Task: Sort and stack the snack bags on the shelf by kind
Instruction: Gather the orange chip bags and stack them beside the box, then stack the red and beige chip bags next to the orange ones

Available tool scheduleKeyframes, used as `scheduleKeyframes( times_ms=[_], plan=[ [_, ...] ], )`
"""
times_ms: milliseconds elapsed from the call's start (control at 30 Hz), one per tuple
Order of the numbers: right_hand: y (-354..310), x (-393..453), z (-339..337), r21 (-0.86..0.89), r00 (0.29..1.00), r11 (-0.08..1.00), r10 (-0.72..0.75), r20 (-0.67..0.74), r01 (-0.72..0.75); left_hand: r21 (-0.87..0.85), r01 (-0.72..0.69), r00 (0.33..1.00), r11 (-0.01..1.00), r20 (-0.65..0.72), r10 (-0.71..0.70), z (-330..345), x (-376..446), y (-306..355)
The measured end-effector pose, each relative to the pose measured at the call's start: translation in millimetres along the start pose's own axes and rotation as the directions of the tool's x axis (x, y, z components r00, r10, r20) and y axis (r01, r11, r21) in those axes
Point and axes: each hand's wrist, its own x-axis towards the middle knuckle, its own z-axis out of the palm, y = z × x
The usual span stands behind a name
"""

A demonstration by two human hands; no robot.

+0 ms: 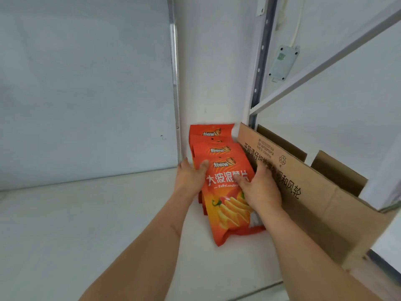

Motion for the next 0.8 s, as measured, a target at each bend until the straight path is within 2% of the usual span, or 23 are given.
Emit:
scheduleKeyframes(
  times_ms=[67, 100, 200, 267, 333, 400, 467, 567, 800],
  plan=[
    [-11.5, -12.1, -1.8, -0.217, 0.987, 0.969, -0.136, -0.082, 0.115, 0.248, -0.096, 0.989, 0.964, -0.085, 0.12, -17.7, -23.0, 2.2],
    [-18.7, -19.1, -2.0, -0.282, 0.97, 0.942, -0.218, -0.106, 0.18, 0.393, -0.121, 0.977, 0.912, -0.117, 0.18, -27.4, -33.6, -0.9],
    [-38.2, -42.5, 7.1, -0.366, 0.871, 0.825, -0.487, -0.071, 0.431, 0.772, -0.184, 0.912, 0.608, -0.097, 0.398, -62.8, -72.1, -17.2],
    [-51.7, -62.6, 20.1, -0.394, 0.768, 0.704, -0.64, 0.01, 0.591, 0.879, -0.213, 0.856, 0.427, -0.044, 0.516, -88.6, -94.4, -34.8],
    [-69.1, -86.9, 33.2, -0.365, 0.677, 0.606, -0.73, 0.098, 0.706, 0.94, -0.192, 0.817, 0.282, -0.006, 0.577, -117.2, -116.1, -52.5],
    [-88.9, -113.1, 46.2, -0.321, 0.621, 0.552, -0.763, 0.179, 0.77, 0.967, -0.163, 0.831, 0.195, 0.028, 0.555, -146.2, -138.9, -63.6],
    [-110.5, -139.7, 60.7, -0.272, 0.572, 0.511, -0.783, 0.244, 0.815, 0.982, -0.127, 0.833, 0.14, 0.029, 0.553, -176.5, -160.3, -70.0],
    [-146.7, -178.9, 80.5, -0.194, 0.513, 0.476, -0.807, 0.291, 0.858, 0.991, -0.08, 0.812, 0.109, 0.002, 0.583, -222.2, -185.2, -80.9],
    [-258.0, -273.8, 134.0, -0.052, 0.428, 0.433, -0.855, 0.292, 0.9, 0.996, 0.018, 0.803, 0.091, -0.068, 0.592, -353.4, -226.9, -112.4]
  ],
)
